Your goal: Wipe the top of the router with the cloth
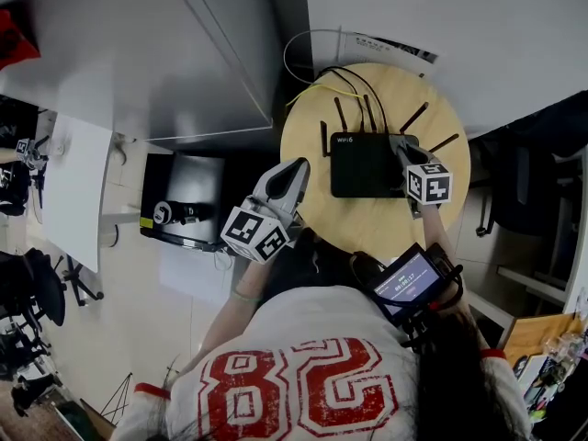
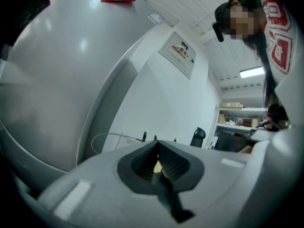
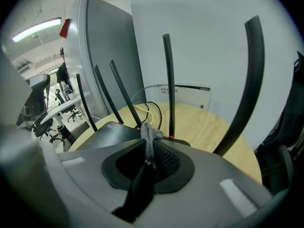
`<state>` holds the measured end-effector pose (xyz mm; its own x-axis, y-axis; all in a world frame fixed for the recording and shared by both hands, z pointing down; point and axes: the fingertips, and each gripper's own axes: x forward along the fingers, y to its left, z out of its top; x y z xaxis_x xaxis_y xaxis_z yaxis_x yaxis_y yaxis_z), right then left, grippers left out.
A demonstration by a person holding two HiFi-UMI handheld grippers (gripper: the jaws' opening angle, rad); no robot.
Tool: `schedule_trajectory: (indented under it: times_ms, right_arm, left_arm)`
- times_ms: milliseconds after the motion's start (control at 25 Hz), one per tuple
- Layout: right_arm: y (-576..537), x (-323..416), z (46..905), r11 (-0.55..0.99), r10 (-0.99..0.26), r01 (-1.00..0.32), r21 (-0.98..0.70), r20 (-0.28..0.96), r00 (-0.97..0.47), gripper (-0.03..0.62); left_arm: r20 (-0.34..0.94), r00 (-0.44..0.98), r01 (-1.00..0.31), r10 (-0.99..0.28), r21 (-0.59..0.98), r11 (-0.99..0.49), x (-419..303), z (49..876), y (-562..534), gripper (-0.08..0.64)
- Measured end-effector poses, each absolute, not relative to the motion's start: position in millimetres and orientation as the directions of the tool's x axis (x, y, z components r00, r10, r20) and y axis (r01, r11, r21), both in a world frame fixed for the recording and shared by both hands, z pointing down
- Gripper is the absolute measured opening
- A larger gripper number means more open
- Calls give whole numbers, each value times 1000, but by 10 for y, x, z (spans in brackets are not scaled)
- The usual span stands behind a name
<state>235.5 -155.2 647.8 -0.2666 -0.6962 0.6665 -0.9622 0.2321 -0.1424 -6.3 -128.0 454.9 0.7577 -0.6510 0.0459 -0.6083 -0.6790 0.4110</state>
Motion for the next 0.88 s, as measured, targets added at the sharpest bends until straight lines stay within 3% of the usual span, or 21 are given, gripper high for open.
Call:
schedule_trajectory:
  times_ms: [880]
  right_arm:
    - [-361, 2135, 6530, 155, -701, -962, -223, 662, -267, 41]
  left_arm:
    - [-8, 881, -421, -473, 442, -792, 514, 4664, -989, -2]
